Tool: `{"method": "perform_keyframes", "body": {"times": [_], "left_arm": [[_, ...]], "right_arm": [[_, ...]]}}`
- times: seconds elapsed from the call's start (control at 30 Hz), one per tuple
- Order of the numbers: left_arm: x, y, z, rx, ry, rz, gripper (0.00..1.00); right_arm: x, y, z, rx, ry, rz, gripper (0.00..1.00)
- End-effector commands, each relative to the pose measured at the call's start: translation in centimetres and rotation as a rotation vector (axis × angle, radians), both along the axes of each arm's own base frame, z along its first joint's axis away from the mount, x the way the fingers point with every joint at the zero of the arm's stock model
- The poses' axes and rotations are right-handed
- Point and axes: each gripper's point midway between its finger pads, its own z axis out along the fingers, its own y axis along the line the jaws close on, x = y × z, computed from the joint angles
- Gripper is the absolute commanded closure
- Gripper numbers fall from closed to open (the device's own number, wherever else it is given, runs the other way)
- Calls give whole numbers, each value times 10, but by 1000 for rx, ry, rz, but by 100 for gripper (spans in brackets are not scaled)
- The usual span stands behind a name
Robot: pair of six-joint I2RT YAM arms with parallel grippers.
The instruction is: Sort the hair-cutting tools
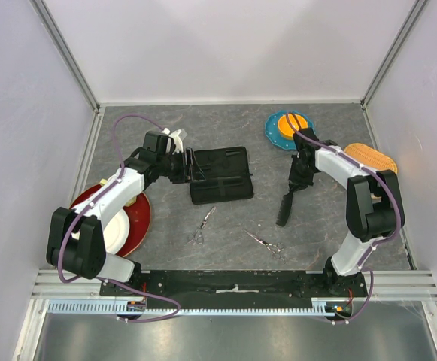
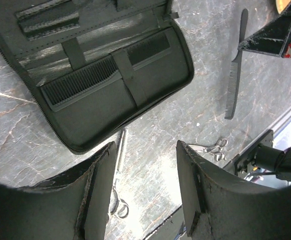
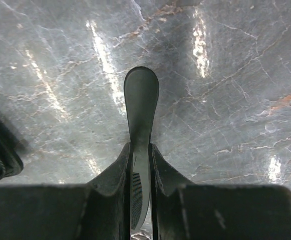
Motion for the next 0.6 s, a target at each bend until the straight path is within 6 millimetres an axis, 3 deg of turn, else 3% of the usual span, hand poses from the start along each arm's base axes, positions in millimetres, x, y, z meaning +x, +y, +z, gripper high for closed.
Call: {"method": "perform_keyframes", "body": {"times": [0.0, 0.17, 0.47, 0.57], "left_arm": [[1, -12, 8, -61, -40, -77, 41], [-9, -30, 15, -180, -17, -139, 39], [-21, -55, 30, -308, -11, -202, 35], [-25, -58, 29, -327, -8, -184, 33]], "right_arm": [[18, 18, 36, 89, -100, -2, 90], [28, 48, 58, 225, -170, 6, 90], [38, 128, 101, 423, -304, 25, 93], [46, 156, 131, 536, -417, 0, 93]]}}
